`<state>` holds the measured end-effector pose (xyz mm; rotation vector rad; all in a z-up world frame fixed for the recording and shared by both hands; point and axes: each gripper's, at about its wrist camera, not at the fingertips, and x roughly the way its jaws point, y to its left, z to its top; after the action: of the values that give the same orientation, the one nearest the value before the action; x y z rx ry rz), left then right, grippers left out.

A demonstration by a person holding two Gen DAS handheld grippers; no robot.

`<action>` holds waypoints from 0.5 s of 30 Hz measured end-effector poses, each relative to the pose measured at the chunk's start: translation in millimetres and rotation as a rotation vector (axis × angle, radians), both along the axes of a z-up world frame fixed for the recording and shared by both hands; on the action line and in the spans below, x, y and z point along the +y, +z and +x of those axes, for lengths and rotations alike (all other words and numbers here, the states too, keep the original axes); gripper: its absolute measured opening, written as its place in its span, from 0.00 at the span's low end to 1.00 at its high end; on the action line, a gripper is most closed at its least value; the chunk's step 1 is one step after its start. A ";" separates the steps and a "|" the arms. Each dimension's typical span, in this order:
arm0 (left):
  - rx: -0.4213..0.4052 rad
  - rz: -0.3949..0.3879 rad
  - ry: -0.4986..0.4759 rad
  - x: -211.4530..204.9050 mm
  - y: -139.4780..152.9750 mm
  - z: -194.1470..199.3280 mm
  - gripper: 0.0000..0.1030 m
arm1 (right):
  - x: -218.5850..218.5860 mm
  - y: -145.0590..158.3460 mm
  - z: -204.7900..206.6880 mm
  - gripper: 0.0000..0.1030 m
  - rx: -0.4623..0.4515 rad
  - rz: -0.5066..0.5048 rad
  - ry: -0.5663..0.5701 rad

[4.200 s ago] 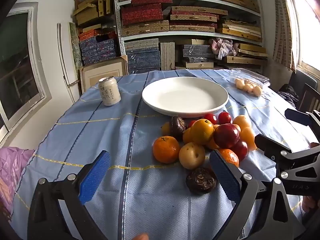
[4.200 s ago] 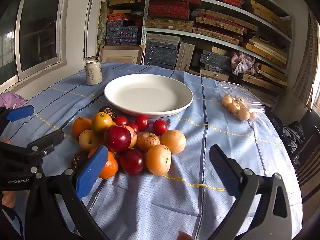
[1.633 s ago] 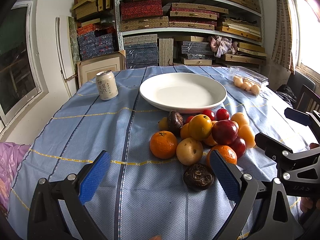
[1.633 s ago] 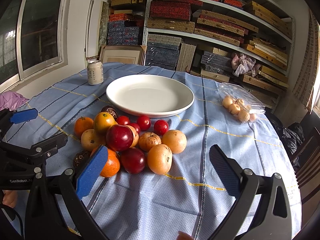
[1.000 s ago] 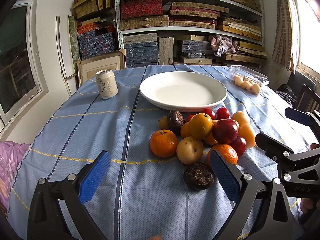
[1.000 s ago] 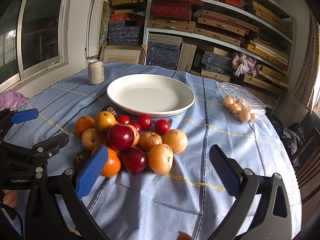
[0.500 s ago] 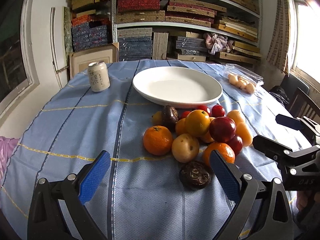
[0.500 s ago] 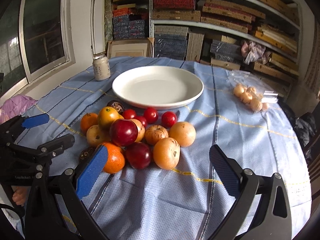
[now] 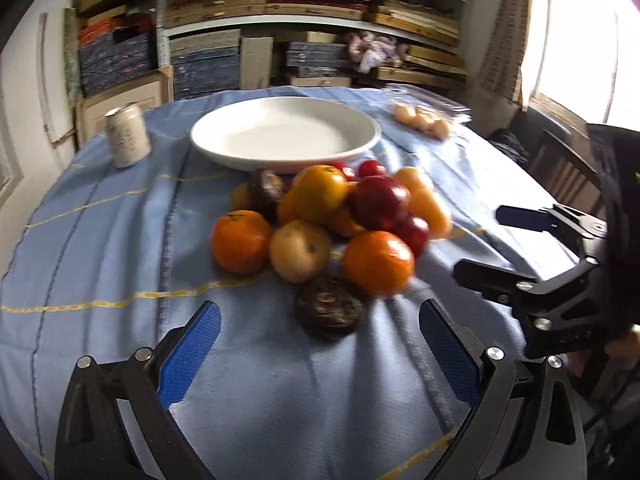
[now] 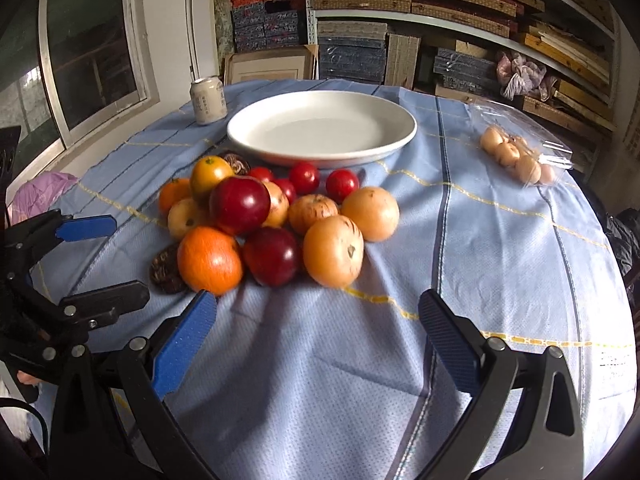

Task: Organize fruits
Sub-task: 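Move left gripper to the dark brown fruit while right gripper approaches the pale orange fruit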

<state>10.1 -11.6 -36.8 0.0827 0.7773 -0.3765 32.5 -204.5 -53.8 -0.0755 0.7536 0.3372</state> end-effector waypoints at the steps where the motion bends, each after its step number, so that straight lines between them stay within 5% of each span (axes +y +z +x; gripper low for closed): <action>1: -0.006 -0.003 -0.032 -4.8 -0.3 -3.0 0.97 | -2.7 1.0 -0.5 0.96 -0.002 0.012 0.000; 6: -0.045 0.064 -0.171 -34.7 -11.3 -9.5 0.97 | -12.0 6.0 1.7 0.96 -0.005 0.055 -0.012; 8: -0.002 0.032 -0.206 -37.5 -15.5 -4.3 0.97 | -14.3 7.2 2.7 0.96 0.002 0.071 -0.014; 15: 0.071 -0.063 -0.144 -24.2 -15.9 17.0 0.93 | -26.9 13.9 5.7 0.96 0.003 0.121 -0.053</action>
<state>27.1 -35.8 -52.7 0.0671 0.8316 -0.5426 38.2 -231.4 -39.9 0.0594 0.7352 0.3321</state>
